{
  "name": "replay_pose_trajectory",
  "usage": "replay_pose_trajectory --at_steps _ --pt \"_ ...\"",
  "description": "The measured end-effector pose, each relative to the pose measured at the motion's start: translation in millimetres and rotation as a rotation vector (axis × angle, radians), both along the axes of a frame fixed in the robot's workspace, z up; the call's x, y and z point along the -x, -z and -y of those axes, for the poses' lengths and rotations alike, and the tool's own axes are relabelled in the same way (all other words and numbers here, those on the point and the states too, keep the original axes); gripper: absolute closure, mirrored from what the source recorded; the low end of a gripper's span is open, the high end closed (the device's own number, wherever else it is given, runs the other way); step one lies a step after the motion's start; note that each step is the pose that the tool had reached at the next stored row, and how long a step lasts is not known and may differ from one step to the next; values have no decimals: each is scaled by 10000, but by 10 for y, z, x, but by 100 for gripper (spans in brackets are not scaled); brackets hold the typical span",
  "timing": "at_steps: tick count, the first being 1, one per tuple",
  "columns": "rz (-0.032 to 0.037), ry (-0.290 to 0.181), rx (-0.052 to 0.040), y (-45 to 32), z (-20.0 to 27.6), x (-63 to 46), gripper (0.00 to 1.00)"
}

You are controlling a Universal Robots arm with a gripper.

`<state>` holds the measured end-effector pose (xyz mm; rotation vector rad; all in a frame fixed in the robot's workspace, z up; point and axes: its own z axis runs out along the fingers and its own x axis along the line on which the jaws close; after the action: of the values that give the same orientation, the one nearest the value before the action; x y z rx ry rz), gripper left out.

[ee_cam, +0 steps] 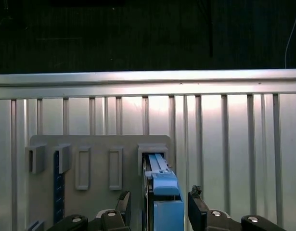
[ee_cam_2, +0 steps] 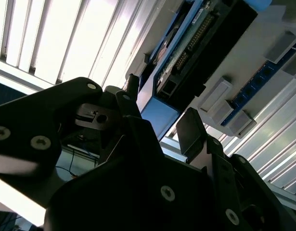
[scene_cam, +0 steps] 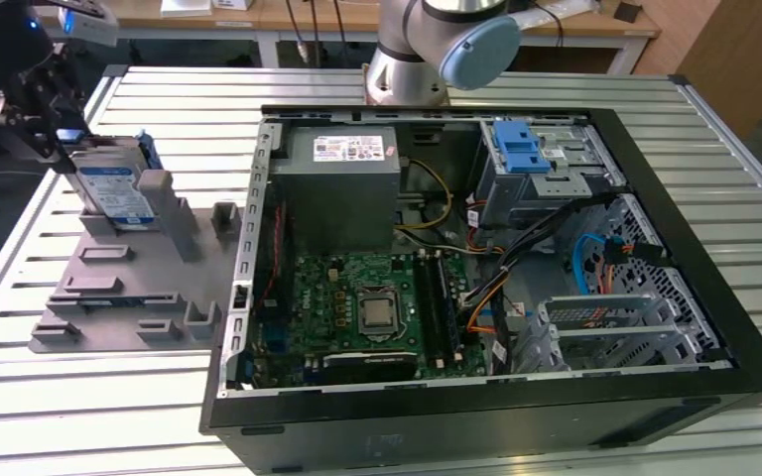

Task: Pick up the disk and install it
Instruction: 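Pick up the disk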

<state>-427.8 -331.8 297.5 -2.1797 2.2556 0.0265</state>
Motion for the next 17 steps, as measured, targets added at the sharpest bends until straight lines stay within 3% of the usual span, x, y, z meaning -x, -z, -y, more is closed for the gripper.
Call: replay_pose_trajectory --at_steps 10,12,13,17 --pt "-19 -9 0 57 -19 19 41" --pt "-19 -8 0 61 -23 20 42" --pt "-19 -8 0 63 -24 20 49" --pt "-20 -8 0 72 -25 20 49"
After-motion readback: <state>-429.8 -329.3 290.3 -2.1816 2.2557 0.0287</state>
